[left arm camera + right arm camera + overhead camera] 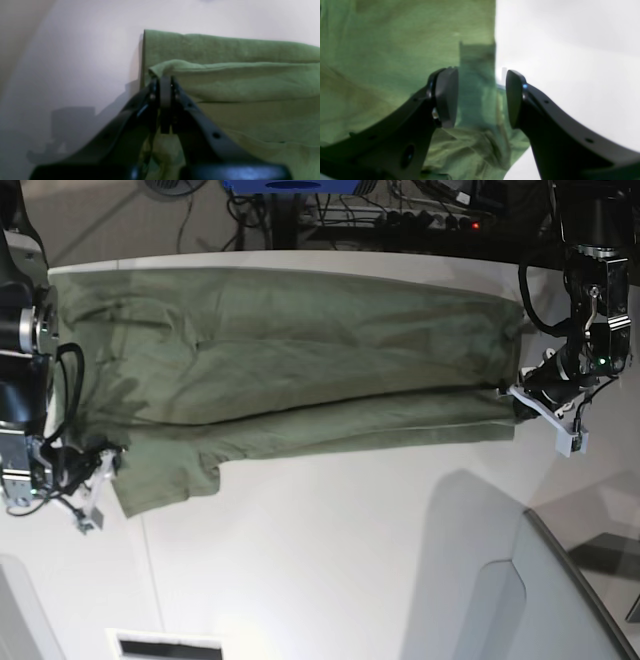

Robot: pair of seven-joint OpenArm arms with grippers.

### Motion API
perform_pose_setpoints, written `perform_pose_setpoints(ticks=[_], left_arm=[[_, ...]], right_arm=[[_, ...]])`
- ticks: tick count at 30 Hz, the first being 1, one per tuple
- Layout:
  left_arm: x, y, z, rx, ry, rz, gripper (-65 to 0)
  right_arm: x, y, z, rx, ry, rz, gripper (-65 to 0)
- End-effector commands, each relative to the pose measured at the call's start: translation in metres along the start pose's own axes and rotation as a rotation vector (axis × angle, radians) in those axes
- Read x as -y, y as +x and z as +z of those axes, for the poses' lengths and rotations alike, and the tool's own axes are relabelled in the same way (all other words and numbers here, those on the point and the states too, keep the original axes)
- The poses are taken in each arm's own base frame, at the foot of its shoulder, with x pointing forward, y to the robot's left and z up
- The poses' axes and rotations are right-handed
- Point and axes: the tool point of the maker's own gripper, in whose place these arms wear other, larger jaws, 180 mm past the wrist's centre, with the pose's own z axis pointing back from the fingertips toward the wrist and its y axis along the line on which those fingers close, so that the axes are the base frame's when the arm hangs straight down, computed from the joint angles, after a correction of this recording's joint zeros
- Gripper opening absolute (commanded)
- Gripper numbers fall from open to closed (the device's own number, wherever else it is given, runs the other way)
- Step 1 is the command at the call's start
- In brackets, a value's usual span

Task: Layout the t-shirt on the table in an organized manner, then fold the t-shirt properly
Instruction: 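Regrasp the shirt edge with the right gripper near the hem corner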

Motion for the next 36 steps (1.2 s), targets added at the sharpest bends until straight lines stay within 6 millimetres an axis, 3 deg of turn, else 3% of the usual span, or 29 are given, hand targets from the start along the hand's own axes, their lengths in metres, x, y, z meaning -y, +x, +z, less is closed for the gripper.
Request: perform_pose_setpoints(ticks=[1, 7, 11, 12, 16, 17, 21, 28, 36], left_arm=[[-0.003, 0.019, 0.005, 0.051, 0.003, -0.014, -65.0], [-0.004, 0.016, 0.005, 0.045, 0.005, -0.015, -65.0], [-0.005, 0.015, 0.006, 0.043, 0.007, -0.013, -65.0], [-0.005, 0.015, 0.006, 0.043, 0.007, -0.013, -65.0], [-0.005, 0.015, 0.005, 0.043, 0.006, -0.014, -65.0], [-0.005, 0.016, 0.005, 0.044, 0.006, -0.014, -65.0], [-0.004, 0.016, 0.005, 0.045, 0.005, -0.013, -65.0], [-0.003, 0.018, 0.005, 0.049, 0.003, -0.014, -65.0], [-0.004, 0.019, 0.005, 0.051, 0.004, -0.015, -65.0]], right_arm=[[0.004, 0.021, 0.007, 0.038, -0.014, 0.016, -36.5], [-0.002, 0.024, 0.004, 0.025, -0.015, 0.039, -37.1], [0.005, 0.024, 0.004, 0.022, -0.060, 0.011, -37.8], [0.009, 0.023, 0.003, 0.020, -0.082, -0.008, -40.7], [0.012, 0.020, 0.003, 0.016, -0.099, -0.027, -61.8], [0.012, 0.021, 0.003, 0.017, -0.100, -0.027, -63.3], [0.014, 0.025, 0.005, 0.027, -0.105, -0.030, -64.1], [0.029, 0.058, 0.028, 0.111, -0.158, -0.007, -65.0], [0.031, 0.057, 0.032, 0.089, -0.173, 0.000, -64.2]])
